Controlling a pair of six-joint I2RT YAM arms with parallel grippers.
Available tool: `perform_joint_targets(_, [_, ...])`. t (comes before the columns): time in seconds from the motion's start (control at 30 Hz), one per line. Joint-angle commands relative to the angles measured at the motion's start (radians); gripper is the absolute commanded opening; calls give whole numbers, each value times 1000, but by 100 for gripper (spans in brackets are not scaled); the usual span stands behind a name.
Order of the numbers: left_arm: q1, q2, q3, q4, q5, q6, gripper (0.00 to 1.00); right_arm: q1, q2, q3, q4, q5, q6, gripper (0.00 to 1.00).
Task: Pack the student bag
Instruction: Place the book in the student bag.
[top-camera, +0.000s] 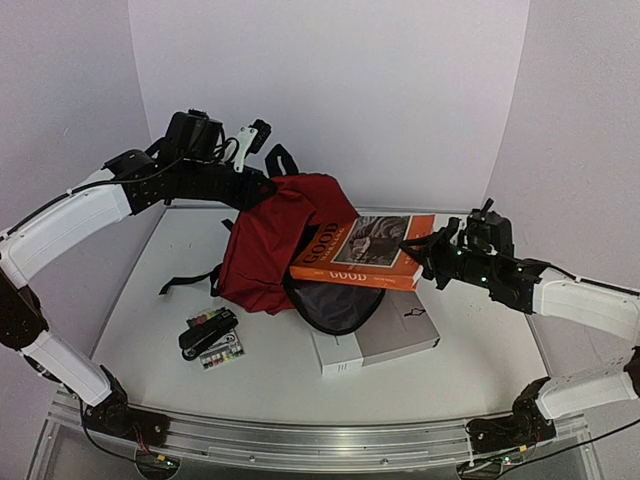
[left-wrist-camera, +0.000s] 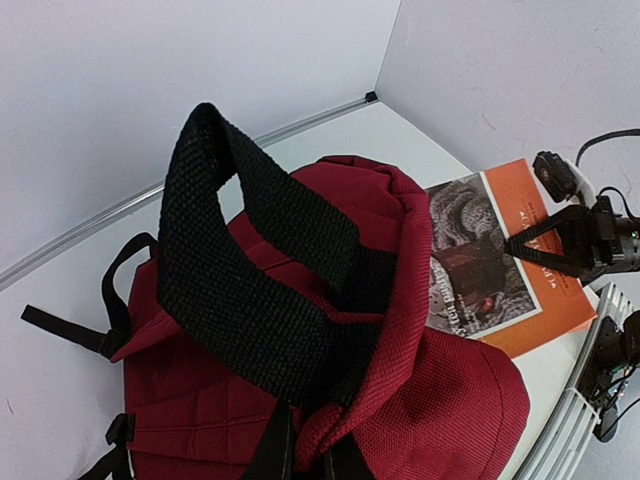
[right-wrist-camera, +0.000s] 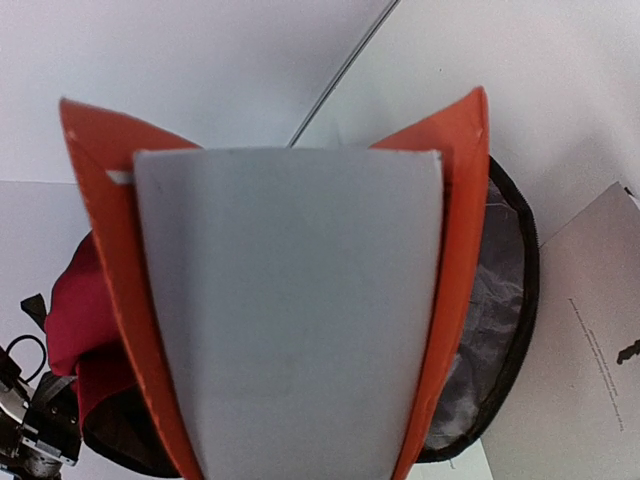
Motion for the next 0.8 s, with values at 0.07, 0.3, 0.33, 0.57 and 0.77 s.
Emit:
perform_joint_targets(0.07, [6,-48,32,103,97,-13,0,1,45,64,236,63,60,0])
perform_joint_targets(0.3, [14,2,81,116,146,-30,0,59,177,49,281,130,92,0])
perform_joint_targets(0.33, [15,11,89,119,149,-34,0,75,201,51,296,145,99,0])
perform_joint_targets(0.57, [32,44,130,144,233,-59,0,121,411,138,417,171,136,0])
perform_joint_targets(0.77, [48,97,191,146,333,-98,0,158,608,304,504,170,170,0])
